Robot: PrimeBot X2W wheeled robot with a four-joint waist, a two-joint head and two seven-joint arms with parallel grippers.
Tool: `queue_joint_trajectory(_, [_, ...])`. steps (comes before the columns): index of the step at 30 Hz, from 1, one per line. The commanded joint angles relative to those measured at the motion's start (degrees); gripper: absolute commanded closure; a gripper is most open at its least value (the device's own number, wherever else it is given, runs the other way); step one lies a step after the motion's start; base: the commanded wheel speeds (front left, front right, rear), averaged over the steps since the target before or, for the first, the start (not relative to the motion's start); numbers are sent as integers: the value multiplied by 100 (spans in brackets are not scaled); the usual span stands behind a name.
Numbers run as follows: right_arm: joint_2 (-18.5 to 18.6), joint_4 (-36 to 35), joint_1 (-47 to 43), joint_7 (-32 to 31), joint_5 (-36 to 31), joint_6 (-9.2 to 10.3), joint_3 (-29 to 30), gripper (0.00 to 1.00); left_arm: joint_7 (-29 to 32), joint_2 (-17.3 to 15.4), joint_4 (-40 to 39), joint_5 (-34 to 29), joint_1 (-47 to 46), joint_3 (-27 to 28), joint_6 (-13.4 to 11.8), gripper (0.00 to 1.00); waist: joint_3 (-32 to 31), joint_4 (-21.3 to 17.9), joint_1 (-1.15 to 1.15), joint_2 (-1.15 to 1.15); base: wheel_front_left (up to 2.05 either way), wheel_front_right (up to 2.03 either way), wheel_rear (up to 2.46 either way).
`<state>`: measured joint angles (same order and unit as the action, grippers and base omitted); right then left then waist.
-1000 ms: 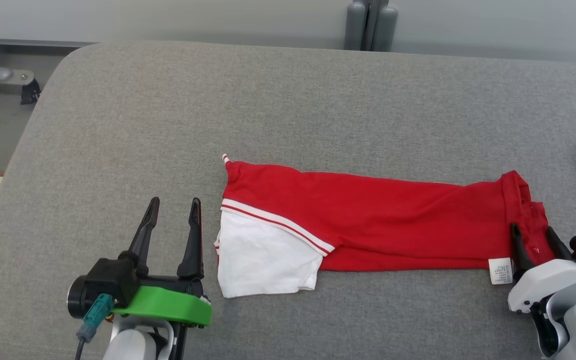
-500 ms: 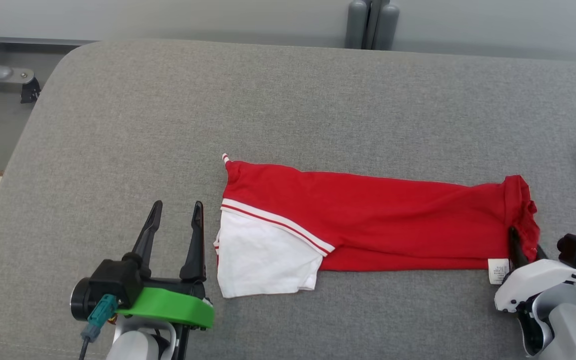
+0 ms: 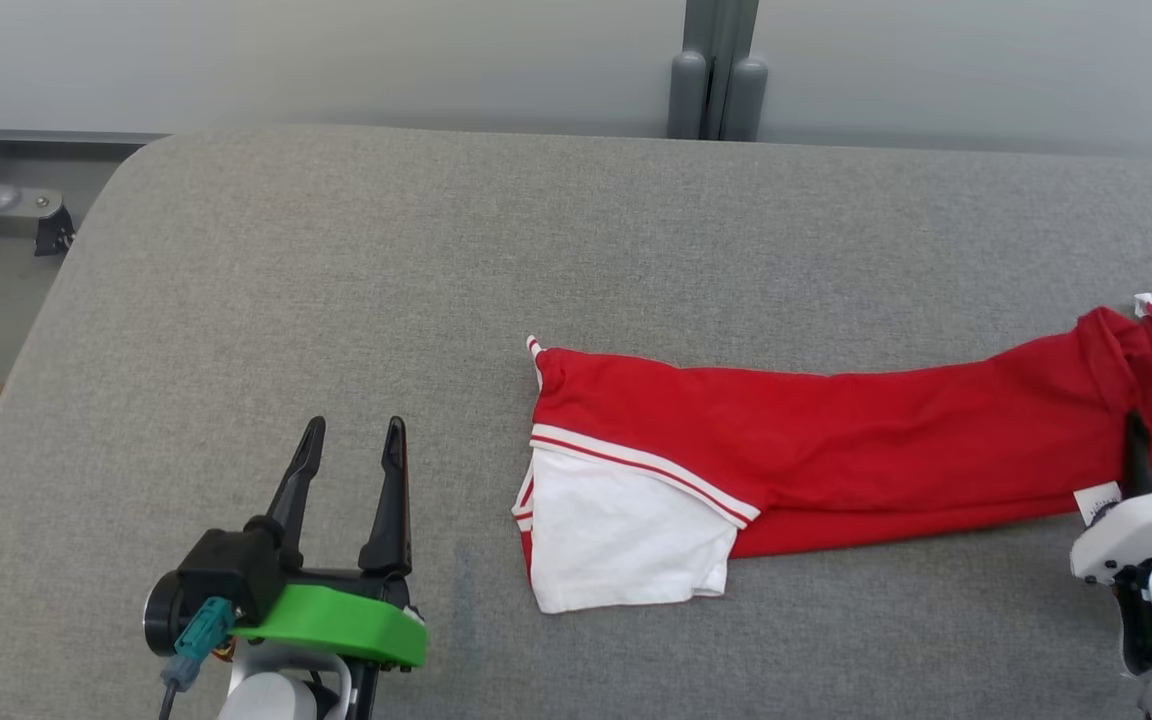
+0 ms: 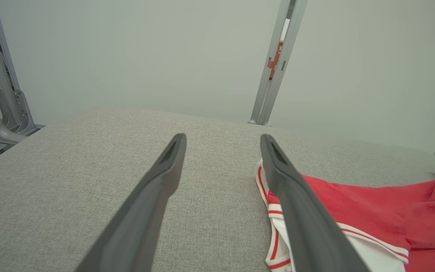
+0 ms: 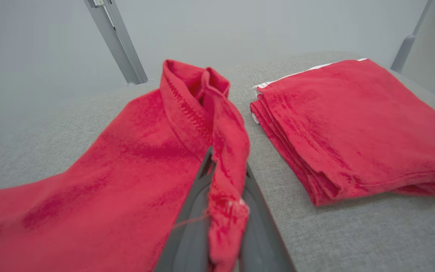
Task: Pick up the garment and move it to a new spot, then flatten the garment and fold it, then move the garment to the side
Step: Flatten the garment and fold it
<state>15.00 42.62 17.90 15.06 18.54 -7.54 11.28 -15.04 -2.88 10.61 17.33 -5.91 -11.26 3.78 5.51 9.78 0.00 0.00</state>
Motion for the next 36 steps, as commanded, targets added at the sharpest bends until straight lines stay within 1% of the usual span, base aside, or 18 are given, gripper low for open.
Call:
queue_joint_trajectory(1, [-87,-168,49,13,-5,10,-78,100,-15,-8,12,44,76,19,-23,0,-89,12,0,0,0,0,0])
queue_joint_trajectory(5, [-387,-696,45,13,133,6,-593,100,-15,-8,17,134,137,15,-31,0,-244,127,0,0,0,0,0])
queue_joint_trajectory(7, [-600,-961,41,-45,282,5,-944,100,-14,-7,9,171,173,-6,-31,0,-311,230,0,0,0,0,0])
queue_joint_trajectory(10, [-829,-1311,-1,-221,451,6,-1512,100,-14,-9,2,191,213,-49,-35,0,-383,442,0,0,0,0,0])
queue_joint_trajectory(13, [-1001,-1449,1,-362,652,6,-1871,100,-8,-10,34,227,249,-78,-33,0,-426,703,0,0,0,0,0])
queue_joint_trajectory(15, [-1089,-1423,49,-399,710,6,-2092,100,-8,-9,55,227,276,-97,-24,0,-436,906,0,0,0,0,0])
queue_joint_trajectory(17, [-1145,-1340,86,-394,761,6,-2216,100,-8,-9,97,247,265,-192,10,0,-429,1190,0,0,0,0,0])
queue_joint_trajectory(23, [-1190,-854,256,-320,904,6,-2431,100,-8,-10,152,357,89,-462,-23,0,-330,1960,0,0,0,0,0])
queue_joint_trajectory(29, [-1188,-262,674,-295,1040,6,-2819,100,-8,-10,-86,560,3,-543,-310,0,-26,2106,0,0,0,0,0])
queue_joint_trajectory(30, [-1187,-167,741,-285,1054,6,-2867,55,-8,-10,-116,585,-2,-564,-345,0,1,2115,0,0,0,0,0])
queue_joint_trajectory(31, [-1187,-28,828,-275,1060,6,-2909,0,-8,-9,-151,600,-4,-594,-383,0,32,2123,0,0,0,0,0])
queue_joint_trajectory(36, [-1195,353,1053,-161,1112,6,-2937,0,-8,-12,-193,616,-30,-662,-483,0,102,2130,0,0,0,0,0])
